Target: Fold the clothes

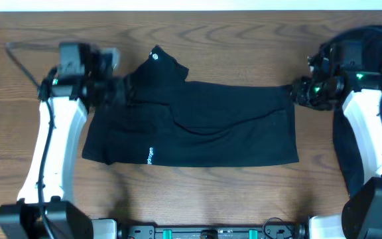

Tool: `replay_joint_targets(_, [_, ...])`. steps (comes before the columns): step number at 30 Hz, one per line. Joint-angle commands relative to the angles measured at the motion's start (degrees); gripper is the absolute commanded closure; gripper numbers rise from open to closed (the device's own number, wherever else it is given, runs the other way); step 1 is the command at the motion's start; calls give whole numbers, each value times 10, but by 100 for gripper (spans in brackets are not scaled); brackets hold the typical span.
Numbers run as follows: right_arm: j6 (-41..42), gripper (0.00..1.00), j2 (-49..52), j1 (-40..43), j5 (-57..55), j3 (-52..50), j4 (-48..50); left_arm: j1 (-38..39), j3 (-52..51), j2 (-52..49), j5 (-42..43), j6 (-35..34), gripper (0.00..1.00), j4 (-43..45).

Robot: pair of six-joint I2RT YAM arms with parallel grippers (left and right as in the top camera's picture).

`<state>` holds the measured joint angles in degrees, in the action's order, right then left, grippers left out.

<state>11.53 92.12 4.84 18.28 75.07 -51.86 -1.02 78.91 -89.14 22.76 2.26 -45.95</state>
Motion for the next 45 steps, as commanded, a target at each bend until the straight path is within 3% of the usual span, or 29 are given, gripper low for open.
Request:
replay_joint_targets(1, [18, 52, -1, 9, 47, 23, -17, 27, 87, -92, 1, 39, 41, -2])
replay_joint_targets(10, [-10, 41, -1, 8, 52, 26, -48, 36, 265, -322, -15, 70, 39, 58])
replay_joint_targets(15, [-9, 41, -1, 8, 51, 26, -49, 36, 268, -394, -44, 72, 30, 147])
replay_joint_targets(27, [-9, 44, -1, 8, 40, 25, -52, 40, 268, -485, -42, 71, 30, 227])
replay_joint_targets(29, [4, 44, -1, 8, 27, 25, -47, 42, 268, -490, -42, 72, 39, 226])
replay_joint_targets(32, [22, 48, 2, 8, 25, 25, -30, 44, 267, -491, -42, 71, 65, 215])
replay_joint_targets(33, [22, 49, 4, 8, 23, 25, -21, 45, 267, -489, -42, 71, 77, 207])
replay_joint_targets(35, [30, 50, 15, 8, 10, 25, -3, 45, 268, -486, -42, 72, 91, 192])
replay_joint_targets(39, [33, 53, 60, 11, -9, 25, 50, 43, 268, -467, -43, 72, 94, 153])
replay_joint_targets(45, [49, 64, 156, 26, -9, 25, 124, 39, 268, -402, -45, 72, 94, 101])
